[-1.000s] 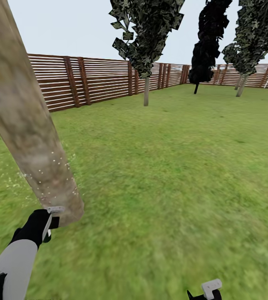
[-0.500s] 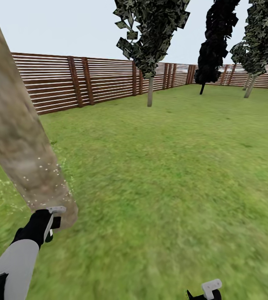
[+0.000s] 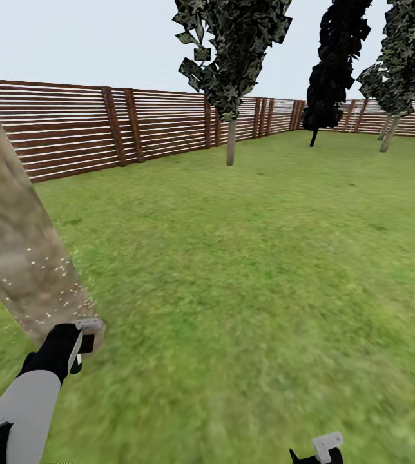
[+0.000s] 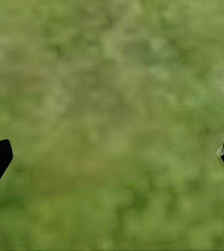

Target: In the garden, pick up the pesticide atomizer on the floor and spray pesticide onto both trees until each tree trunk is fully covered.

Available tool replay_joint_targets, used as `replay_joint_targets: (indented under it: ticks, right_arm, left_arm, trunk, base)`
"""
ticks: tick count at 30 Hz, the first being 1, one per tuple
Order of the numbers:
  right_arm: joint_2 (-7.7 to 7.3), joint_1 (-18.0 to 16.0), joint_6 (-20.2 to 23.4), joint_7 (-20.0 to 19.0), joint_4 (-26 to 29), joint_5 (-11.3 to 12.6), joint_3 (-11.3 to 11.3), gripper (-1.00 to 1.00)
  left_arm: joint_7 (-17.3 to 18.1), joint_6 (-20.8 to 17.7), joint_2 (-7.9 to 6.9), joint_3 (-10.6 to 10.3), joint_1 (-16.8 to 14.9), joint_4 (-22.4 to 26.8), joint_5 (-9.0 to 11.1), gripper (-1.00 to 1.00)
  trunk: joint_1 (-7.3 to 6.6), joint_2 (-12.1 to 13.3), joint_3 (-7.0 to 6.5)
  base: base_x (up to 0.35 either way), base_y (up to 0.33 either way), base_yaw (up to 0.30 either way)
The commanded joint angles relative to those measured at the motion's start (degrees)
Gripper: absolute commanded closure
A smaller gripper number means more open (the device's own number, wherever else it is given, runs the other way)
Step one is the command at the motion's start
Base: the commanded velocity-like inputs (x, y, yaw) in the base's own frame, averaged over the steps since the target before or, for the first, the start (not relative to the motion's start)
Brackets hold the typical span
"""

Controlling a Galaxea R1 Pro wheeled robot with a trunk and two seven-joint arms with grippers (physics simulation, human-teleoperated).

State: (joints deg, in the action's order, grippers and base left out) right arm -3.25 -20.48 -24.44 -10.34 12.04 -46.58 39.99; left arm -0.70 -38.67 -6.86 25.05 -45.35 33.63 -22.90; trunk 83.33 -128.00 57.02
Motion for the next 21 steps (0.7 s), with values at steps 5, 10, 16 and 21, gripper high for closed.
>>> replay_joint_targets:
  ticks: [5,10,16,21]
  right_arm:
    - [0.00,0.0,0.0,0.0,0.0,0.0,0.0,-1.00]
    - [0.00,0.0,0.0,0.0,0.0,0.0,0.0,-1.00]
    - [-0.09,0.0,-0.1,0.1,0.0,0.0,0.1,-1.00]
    - [-0.09,0.0,0.0,0.0,0.0,-0.1,0.0,-1.00]
  left_arm:
    - [0.0,0.0,0.01,0.0,0.0,0.2,0.0,1.00]
    - [0.1,0.2,0.12,0.1,0.0,0.2,0.0,1.00]
    - [8.3,-4.0,-1.94,-14.9,-0.6,3.1,-0.3,1.00]
    - [19.1,-8.7,-8.50,-16.3,-1.2,6.1,-0.4,1.00]
  trunk:
    - [0.00,0.0,0.00]
    - [0.00,0.0,0.00]
    - [0.00,0.0,0.00]
    - [0.00,0.0,0.00]
  base:
    - [0.062,-0.267,0.263]
    - [-0.088,-0.131,0.276]
    - [-0.036,-0.002,0.047]
    - [-0.081,0.000,0.000]
